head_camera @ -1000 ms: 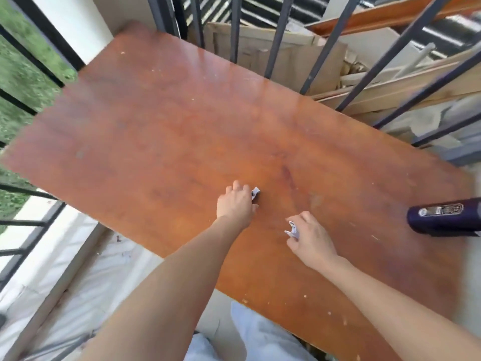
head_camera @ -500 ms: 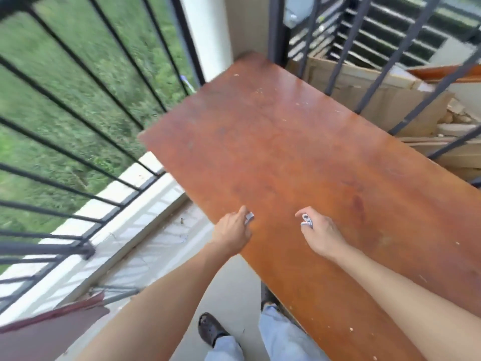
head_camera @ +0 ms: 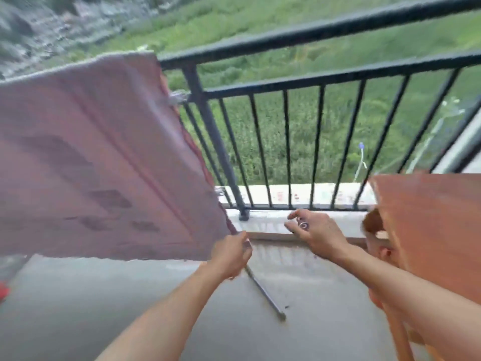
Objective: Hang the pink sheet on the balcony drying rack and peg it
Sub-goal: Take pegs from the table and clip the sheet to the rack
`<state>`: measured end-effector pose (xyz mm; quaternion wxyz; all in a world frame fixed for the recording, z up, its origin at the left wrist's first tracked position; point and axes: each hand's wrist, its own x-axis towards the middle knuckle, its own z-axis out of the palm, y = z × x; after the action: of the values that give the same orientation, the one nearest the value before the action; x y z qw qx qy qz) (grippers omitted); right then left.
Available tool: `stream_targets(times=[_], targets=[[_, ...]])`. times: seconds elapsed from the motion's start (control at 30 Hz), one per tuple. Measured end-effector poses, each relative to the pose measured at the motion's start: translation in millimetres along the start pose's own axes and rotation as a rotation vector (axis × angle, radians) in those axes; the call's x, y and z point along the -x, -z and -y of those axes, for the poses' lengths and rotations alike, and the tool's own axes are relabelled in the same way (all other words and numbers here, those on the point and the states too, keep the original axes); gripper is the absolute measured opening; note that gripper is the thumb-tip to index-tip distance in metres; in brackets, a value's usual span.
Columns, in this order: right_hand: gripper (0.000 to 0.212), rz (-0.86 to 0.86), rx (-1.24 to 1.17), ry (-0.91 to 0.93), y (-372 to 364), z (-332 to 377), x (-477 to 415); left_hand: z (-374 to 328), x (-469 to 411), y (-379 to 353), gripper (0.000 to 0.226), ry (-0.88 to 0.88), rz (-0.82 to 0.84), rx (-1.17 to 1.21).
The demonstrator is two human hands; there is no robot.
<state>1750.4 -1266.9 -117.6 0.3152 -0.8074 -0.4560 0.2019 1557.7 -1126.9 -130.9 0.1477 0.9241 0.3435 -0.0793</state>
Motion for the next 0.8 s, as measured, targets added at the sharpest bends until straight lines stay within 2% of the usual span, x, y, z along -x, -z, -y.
stream_targets(times=[0.1,0.23,0.53,0.8], targets=[[0.025,0.053,0.061,0.207,-50,95,-36,98,33,30,0.014,0.122,-0.079,0.057],[0.025,0.103,0.097,0.468,-121,220,-70,222,89,66,0.021,0.33,-0.195,0.046],[0.02,0.23,0.161,0.808,-237,426,-140,408,182,132,0.015,0.628,-0.403,0.11],[0.027,0.357,0.15,0.972,-372,562,-233,564,208,167,0.02,0.866,-0.536,0.123]])
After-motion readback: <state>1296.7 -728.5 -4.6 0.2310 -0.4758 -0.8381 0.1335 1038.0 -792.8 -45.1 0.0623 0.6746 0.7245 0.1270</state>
